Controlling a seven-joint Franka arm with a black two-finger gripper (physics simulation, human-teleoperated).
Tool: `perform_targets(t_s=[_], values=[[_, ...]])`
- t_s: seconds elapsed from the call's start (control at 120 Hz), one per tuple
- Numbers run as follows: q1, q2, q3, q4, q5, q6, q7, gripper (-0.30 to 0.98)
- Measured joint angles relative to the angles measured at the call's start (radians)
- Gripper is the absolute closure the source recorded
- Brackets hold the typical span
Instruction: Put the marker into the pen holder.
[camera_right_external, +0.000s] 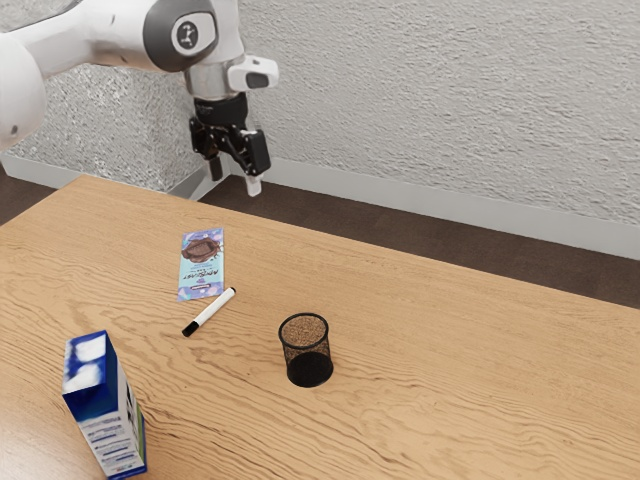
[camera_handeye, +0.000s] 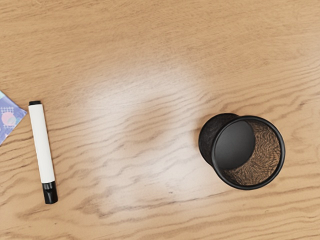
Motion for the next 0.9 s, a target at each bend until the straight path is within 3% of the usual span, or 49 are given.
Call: perform_targets(t_s=[0.083, 0.175, 0.267, 0.408, 0.9], values=[[0.000, 0.000, 0.001, -0.035, 0.006, 0.018, 0.011, 0.00], [0.000, 0.002, 0.001, -0.178, 0.014, 0.074, 0.022, 0.00], [-0.003, 0.123, 0.045, -0.260, 0.007, 0.183, 0.031, 0.00], [0.000, 0.242, 0.088, -0.277, -0.015, 0.335, 0.065, 0.00], [0.011, 0.336, 0.189, -0.309, -0.040, 0.555, 0.191, 0.00]])
